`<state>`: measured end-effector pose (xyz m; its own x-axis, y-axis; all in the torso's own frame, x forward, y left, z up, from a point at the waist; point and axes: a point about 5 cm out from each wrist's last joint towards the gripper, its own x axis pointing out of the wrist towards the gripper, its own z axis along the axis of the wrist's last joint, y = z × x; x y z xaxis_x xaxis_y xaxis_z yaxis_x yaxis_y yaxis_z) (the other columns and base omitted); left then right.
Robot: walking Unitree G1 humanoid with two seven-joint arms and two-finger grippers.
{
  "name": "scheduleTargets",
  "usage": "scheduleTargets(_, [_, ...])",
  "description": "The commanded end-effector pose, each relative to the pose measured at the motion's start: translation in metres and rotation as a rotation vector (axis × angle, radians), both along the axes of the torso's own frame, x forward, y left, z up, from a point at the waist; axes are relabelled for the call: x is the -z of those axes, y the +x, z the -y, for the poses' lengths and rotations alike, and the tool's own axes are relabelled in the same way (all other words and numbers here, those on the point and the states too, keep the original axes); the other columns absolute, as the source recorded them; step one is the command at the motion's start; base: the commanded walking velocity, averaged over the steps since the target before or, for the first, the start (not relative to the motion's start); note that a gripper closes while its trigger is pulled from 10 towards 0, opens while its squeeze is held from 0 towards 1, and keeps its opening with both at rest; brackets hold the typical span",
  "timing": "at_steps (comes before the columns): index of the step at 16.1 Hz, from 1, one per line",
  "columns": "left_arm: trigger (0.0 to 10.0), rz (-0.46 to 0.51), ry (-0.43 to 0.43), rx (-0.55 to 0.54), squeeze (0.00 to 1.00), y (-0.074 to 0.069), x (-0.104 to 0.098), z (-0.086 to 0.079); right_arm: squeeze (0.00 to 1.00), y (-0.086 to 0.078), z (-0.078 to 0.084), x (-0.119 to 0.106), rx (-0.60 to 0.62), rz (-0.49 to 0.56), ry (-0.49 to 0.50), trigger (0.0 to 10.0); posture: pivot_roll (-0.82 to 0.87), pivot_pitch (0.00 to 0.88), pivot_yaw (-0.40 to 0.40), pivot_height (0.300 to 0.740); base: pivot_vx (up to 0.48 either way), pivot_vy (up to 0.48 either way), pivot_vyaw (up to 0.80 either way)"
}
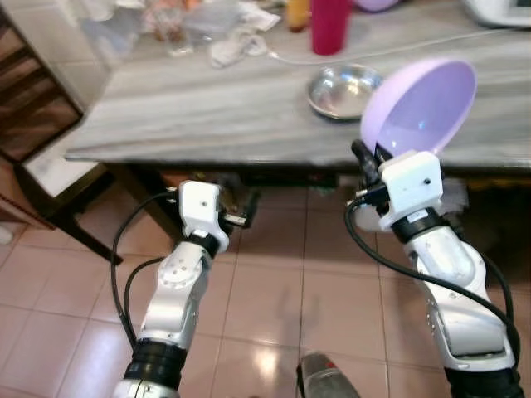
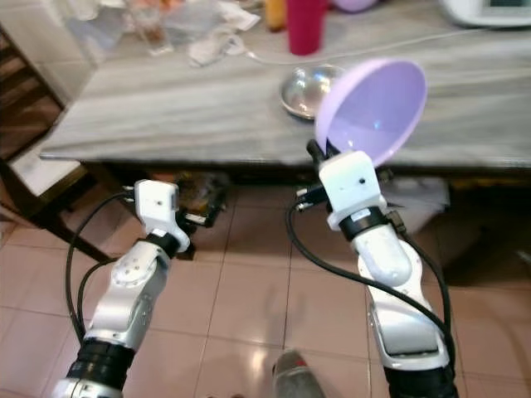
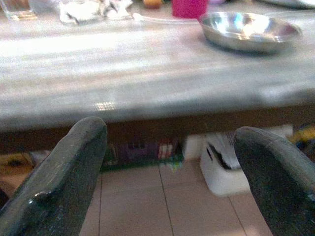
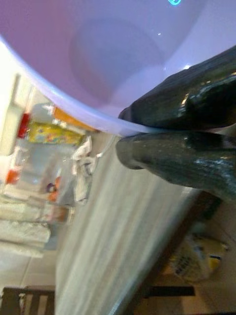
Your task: Setting the table
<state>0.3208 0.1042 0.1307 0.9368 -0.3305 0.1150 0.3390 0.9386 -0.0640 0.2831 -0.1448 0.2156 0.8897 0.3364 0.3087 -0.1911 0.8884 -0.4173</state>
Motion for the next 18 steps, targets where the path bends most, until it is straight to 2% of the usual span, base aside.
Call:
scheduleTargets(1, [10.0, -0.001, 0.016, -0.018, 0.00, 0.0002, 0.0006, -0.0102, 0.00, -0.0030, -0.0053, -0.0060, -0.017, 0.034, 0.009, 10.0, -0.32, 0.204, 0.116, 0.740, 0.352, 0.000, 0.00])
scheduleTargets(5, [10.0, 0.003, 0.013, -0.012, 0.00, 0.0008, -0.0007, -0.0071, 0.00, -0.0026, -0.0031, -0.0074, -0.008, 0.043, 0.011, 10.0, -0.32, 0.203, 0.115, 0.740, 0.354, 0.000, 0.43])
scheduleTargets(8, [10.0, 0.002, 0.014, -0.010, 0.00, 0.0008, -0.0009, -0.0071, 0.00, -0.0012, -0.0028, -0.0071, 0.008, 0.037, 0.027, 10.0, -0.31, 0.204, 0.116, 0.740, 0.351, 0.000, 0.00])
scheduleTargets(14, [10.0, 0.001, 0.019, 0.002, 0.00, 0.0016, -0.0004, -0.0048, 0.00, -0.0003, -0.0003, -0.0073, 0.026, 0.036, 0.037, 10.0, -0.32, 0.201, 0.121, 0.740, 0.341, 0.000, -0.68])
scheduleTargets(18, [10.0, 0.001, 0.022, -0.001, 0.00, 0.0014, -0.0001, -0.0069, 0.00, 0.0021, -0.0011, -0.0076, 0.023, 0.027, 0.044, 10.0, -0.32, 0.196, 0.117, 0.740, 0.332, 0.000, -0.43])
